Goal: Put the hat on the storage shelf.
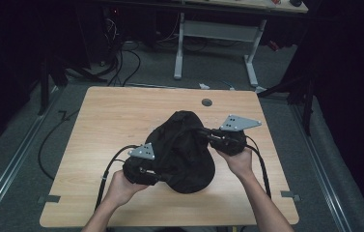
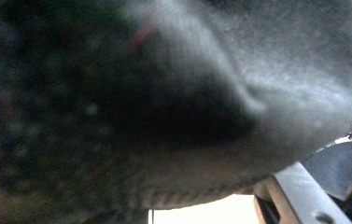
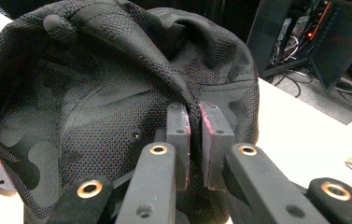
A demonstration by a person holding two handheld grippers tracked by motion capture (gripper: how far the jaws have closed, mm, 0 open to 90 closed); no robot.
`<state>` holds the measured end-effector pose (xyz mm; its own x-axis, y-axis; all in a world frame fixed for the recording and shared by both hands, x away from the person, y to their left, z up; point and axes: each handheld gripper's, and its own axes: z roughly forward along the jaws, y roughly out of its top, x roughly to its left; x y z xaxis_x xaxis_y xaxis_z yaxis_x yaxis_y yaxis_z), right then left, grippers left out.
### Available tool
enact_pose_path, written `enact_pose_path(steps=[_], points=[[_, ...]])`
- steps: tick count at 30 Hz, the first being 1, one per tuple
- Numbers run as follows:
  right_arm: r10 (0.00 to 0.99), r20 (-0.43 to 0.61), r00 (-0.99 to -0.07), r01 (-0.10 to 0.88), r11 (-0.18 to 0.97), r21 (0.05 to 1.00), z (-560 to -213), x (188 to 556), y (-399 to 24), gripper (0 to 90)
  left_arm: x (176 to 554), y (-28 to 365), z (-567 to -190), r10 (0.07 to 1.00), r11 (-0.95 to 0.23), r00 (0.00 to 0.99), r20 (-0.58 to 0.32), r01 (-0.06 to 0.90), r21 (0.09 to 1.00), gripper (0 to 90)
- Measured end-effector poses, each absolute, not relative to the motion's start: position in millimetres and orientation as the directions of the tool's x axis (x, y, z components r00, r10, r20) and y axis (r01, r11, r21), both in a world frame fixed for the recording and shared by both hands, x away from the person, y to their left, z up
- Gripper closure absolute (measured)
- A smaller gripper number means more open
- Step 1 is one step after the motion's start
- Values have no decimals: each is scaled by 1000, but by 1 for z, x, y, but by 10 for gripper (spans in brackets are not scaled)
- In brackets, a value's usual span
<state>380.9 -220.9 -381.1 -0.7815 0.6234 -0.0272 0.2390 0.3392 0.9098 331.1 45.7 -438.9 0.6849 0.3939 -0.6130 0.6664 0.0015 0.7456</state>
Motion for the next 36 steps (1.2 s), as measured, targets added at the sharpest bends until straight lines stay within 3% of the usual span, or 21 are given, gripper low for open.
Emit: enact_pose_path(steps=[7, 13, 22, 36], points=[[618, -15, -786, 237, 324, 916, -380, 381, -224, 751, 325, 47, -436, 402, 25, 707, -581, 626, 779, 708], [635, 1, -772, 248, 300, 921, -380, 380, -228, 552, 324, 52, -431, 409, 63, 711, -572, 603, 795, 714], [689, -10, -725, 300, 329, 896, -398, 369, -238, 513, 326, 65, -430, 443, 118, 693, -569, 584, 803, 711], [834, 72, -547, 541, 286, 791, -486, 346, -276, 501, 331, 73, -423, 498, 174, 667, -554, 549, 817, 710]])
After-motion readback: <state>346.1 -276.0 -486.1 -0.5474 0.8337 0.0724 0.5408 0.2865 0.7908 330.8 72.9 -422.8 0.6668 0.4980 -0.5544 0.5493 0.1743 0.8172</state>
